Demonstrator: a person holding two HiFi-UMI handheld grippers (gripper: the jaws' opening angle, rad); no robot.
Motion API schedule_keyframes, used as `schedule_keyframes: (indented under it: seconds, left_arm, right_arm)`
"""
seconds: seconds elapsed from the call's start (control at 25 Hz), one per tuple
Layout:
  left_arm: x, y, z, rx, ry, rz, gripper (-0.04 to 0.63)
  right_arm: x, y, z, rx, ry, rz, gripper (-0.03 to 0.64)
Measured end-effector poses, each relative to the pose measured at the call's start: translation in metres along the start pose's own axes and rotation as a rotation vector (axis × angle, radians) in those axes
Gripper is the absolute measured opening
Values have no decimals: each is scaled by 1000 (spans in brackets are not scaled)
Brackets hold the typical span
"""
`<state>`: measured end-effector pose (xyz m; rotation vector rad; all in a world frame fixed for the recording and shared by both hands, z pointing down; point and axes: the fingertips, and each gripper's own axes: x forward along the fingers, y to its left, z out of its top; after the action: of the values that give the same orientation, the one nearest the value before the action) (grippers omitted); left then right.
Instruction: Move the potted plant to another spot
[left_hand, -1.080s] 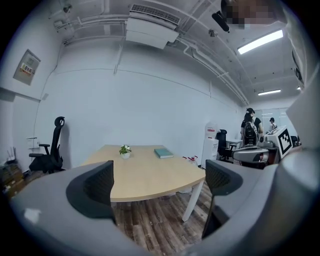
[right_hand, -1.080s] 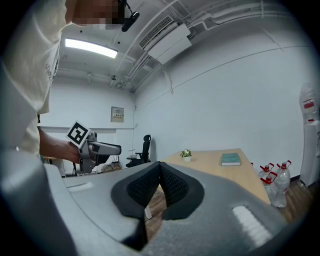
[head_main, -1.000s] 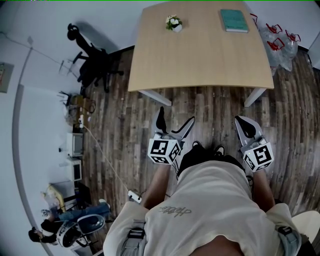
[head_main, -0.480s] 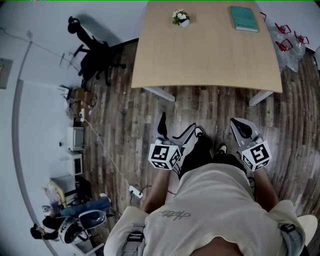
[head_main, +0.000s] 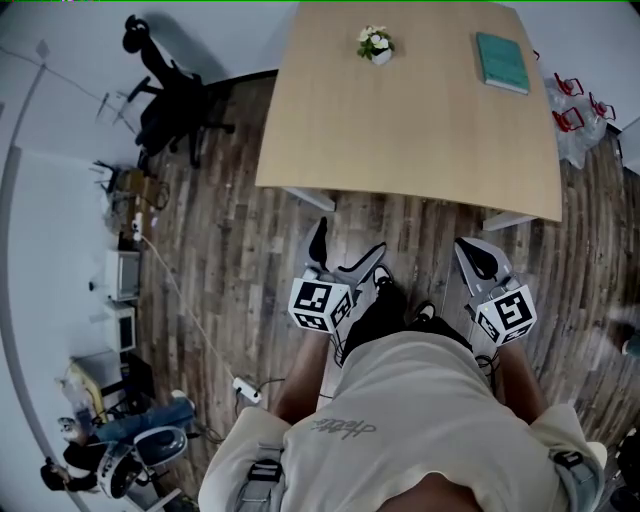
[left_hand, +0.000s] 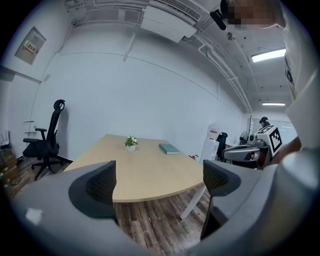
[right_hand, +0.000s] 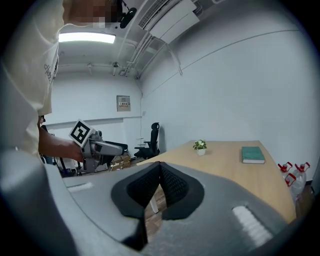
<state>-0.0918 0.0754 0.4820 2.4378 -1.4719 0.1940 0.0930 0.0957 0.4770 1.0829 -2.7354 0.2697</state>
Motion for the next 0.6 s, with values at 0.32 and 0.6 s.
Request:
schedule_keyframes:
  seconds: [0.32, 0.6]
  left_arm:
    - [28, 47, 27, 7, -27, -47, 538]
    - [42, 91, 27, 24, -6, -66, 534]
  right_arm:
    - [54, -8, 43, -50, -24, -44, 3]
    - [83, -13, 50, -16, -11, -107, 3]
